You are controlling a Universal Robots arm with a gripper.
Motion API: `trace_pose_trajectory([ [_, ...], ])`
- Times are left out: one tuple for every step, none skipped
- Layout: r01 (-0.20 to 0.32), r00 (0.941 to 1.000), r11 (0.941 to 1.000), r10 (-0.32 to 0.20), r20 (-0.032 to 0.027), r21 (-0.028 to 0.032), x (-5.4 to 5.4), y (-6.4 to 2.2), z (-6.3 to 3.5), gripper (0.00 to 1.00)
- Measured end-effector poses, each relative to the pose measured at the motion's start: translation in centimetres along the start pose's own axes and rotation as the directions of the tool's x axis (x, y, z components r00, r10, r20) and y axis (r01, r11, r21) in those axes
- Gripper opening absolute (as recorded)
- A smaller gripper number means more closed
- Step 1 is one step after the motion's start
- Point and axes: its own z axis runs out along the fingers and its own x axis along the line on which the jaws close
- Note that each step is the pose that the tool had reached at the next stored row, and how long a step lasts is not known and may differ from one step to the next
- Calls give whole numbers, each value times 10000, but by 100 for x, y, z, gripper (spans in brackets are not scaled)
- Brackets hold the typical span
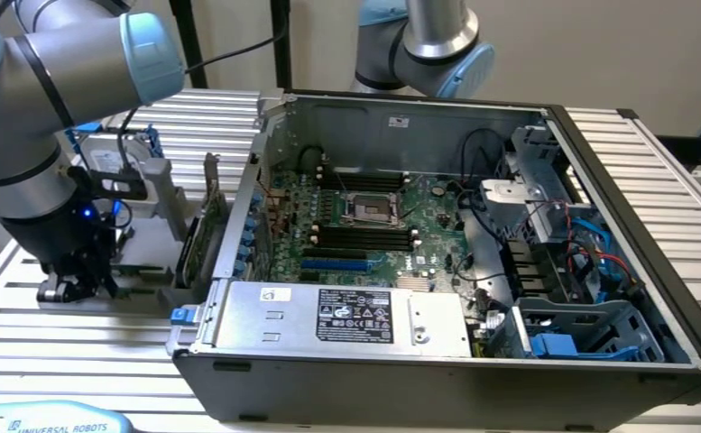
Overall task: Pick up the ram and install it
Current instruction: 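Pick up the ram and move it above insertion slot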
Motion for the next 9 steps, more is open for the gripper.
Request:
trace_pose_trajectory([
  [0,10000,10000,0,-1,0,7,0,0,13],
  [0,10000,10000,0,-1,0,15,0,0,13],
  [0,10000,10000,0,-1,0,23,0,-1,13],
  [0,10000,10000,0,0,0,30,-1,0,13],
  [-1,10000,10000,1,-2,0,33,0,-1,13],
  [-2,10000,10000,2,-1,-1,34,0,-1,13],
  [-2,10000,10000,2,-1,0,33,0,-1,13],
  [-1,10000,10000,1,-1,0,34,0,-1,13],
  [1,10000,10000,-1,0,0,34,-1,-1,13],
])
